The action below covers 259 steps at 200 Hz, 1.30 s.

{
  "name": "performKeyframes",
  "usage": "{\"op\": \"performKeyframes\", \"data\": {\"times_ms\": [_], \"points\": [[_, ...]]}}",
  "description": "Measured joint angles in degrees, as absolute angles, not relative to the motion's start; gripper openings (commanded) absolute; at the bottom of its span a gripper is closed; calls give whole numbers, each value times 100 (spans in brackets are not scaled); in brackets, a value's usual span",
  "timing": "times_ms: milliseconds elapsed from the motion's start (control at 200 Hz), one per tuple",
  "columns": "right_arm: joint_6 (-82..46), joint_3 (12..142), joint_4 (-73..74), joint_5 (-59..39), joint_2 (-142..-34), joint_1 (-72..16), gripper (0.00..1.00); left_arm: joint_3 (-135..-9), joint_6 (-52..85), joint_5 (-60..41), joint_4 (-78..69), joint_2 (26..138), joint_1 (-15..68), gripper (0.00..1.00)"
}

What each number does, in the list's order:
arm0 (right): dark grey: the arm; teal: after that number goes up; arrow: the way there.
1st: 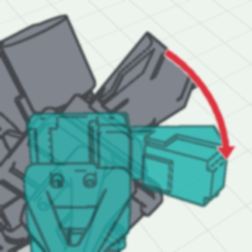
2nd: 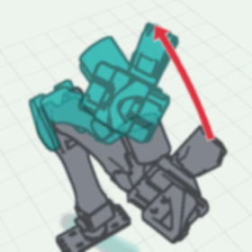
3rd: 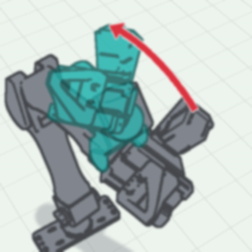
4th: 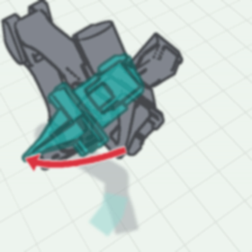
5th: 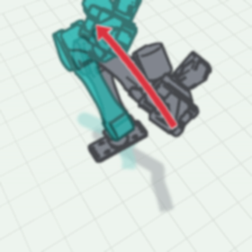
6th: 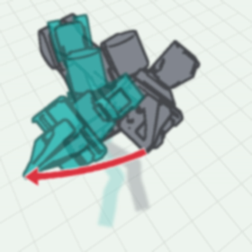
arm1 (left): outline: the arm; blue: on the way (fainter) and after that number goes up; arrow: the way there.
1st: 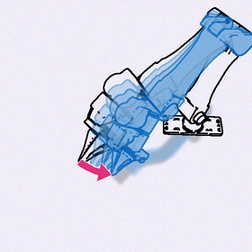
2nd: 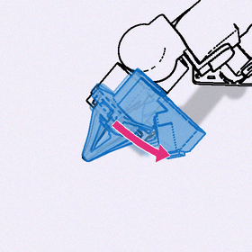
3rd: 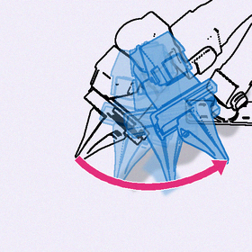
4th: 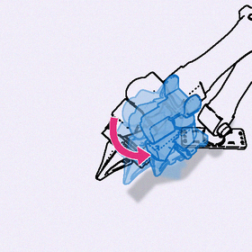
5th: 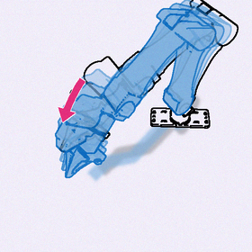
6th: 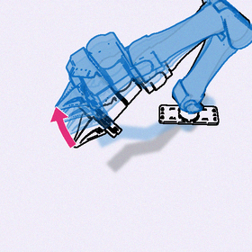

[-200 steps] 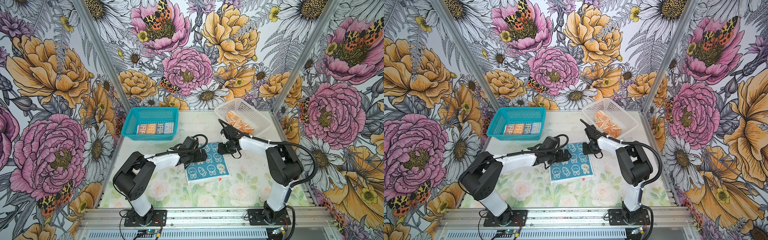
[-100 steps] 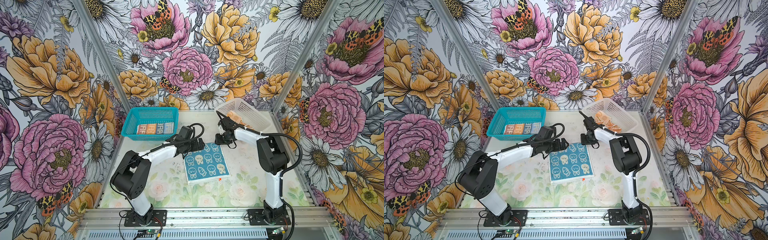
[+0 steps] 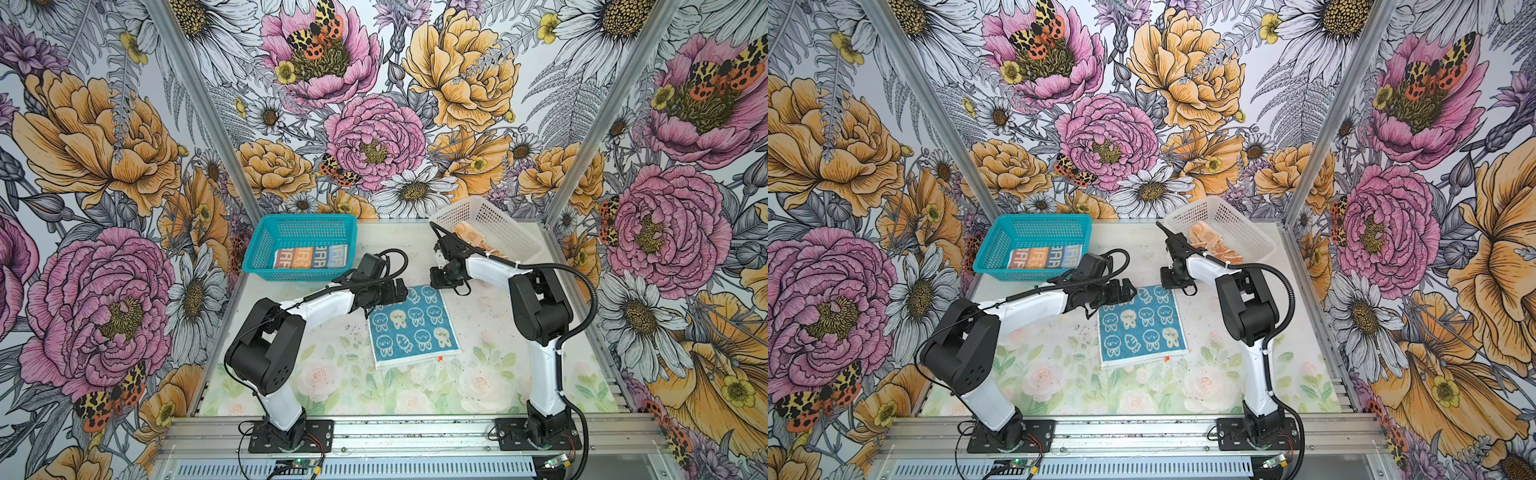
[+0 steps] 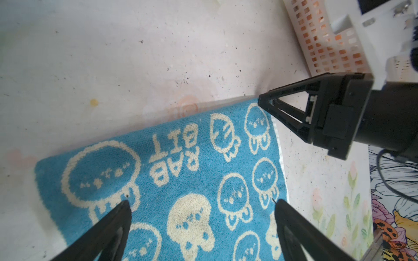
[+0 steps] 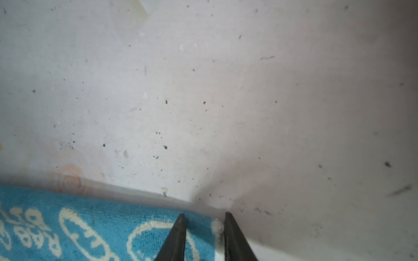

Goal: Fold and stack the towels

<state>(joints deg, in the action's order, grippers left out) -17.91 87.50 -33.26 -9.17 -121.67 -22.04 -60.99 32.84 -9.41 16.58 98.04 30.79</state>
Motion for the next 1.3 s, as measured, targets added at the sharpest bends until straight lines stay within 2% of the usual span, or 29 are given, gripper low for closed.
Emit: {"op": "performKeyframes", "data": {"times_ms": [140, 370, 961, 1056, 1296], "points": [[-1782, 8750, -3339, -917, -12175, -2204, 11, -6163, 3166, -836, 1839, 9968, 2921, 99], [-1737, 8750, -3339, -902, -12197, -2204, 0, -6423, 2956, -582, 2032, 10547, 2749, 99], [-1684, 8750, -3339, -926, -12199, -2204, 0, -6521, 2628, 395, 2340, 10466, 2799, 98], [-1684, 8750, -3339, -926, -12199, -2204, 0, -6521, 2585, 517, 2377, 10401, 2799, 95], [-1684, 8750, -3336, -937, -12202, -2204, 0, -6600, 2447, 707, 2412, 10779, 2805, 72]]}}
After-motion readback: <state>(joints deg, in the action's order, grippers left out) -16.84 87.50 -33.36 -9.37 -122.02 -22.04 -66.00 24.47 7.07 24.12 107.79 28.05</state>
